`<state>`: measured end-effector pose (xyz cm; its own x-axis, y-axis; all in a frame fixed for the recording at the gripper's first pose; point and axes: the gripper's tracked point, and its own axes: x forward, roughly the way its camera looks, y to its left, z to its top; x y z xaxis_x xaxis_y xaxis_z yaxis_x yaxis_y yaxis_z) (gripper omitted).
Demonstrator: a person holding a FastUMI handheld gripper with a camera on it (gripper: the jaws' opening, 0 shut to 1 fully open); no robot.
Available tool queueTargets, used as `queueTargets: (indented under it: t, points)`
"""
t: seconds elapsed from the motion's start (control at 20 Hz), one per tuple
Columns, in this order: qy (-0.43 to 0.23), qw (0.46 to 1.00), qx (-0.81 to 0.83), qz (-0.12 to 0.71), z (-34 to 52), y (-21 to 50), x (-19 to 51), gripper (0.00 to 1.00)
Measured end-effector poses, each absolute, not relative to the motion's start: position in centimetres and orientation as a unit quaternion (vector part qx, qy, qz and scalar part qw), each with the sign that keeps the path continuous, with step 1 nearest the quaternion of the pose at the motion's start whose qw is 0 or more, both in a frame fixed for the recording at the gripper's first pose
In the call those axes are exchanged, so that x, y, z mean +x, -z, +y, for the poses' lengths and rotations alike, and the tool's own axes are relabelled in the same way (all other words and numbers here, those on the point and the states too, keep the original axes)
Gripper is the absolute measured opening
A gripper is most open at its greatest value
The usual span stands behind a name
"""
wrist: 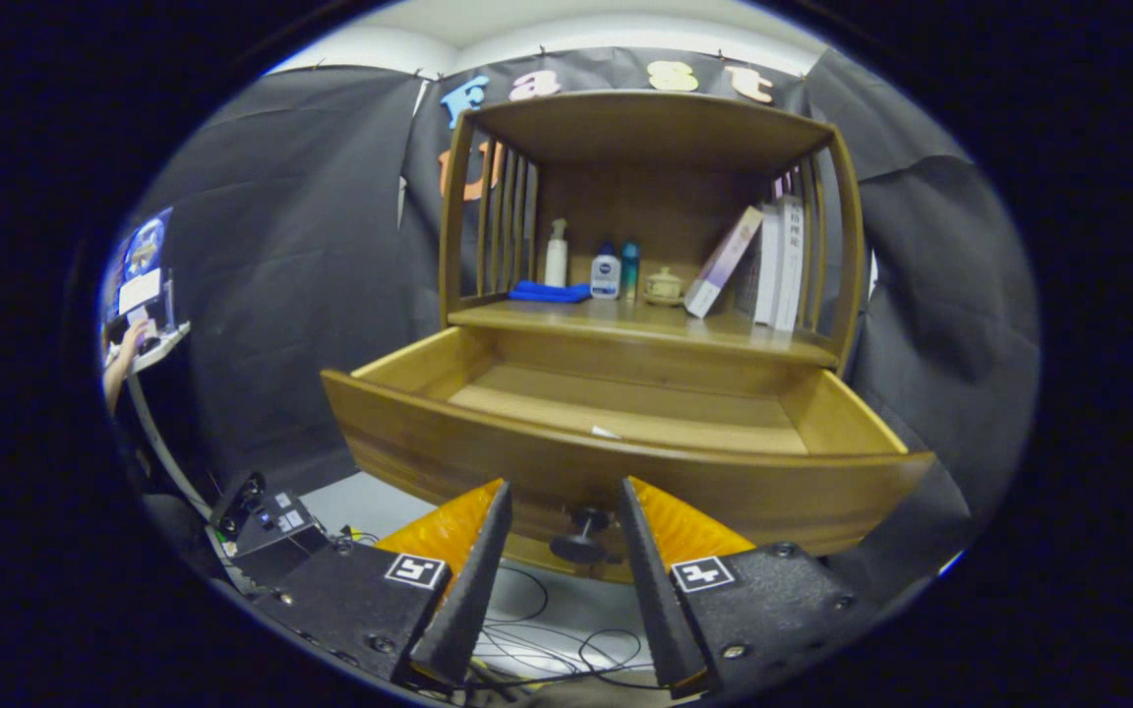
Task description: Pull open the drawer, take out the items inside it, and place them on the countertop above the cabinet.
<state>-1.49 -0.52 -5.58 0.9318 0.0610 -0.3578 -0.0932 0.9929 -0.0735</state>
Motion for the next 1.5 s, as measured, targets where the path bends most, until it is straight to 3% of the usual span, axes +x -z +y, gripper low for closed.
queueTargets:
  t: [0.25,0.65,0.9,1.5]
  points:
    - [-0.054,0.978,-0.024,0.198,0.5,2.6,1.7,0.79]
    - [-0.046,0.924,0.024,0.38,0.3,5.8,8.6,0.79]
    - [0.021,0.876,0.018,0.481,-3.4,9.1,11.6,0.77]
    - [0.038,0.789,0.035,0.612,-3.2,15.7,13.2,0.78]
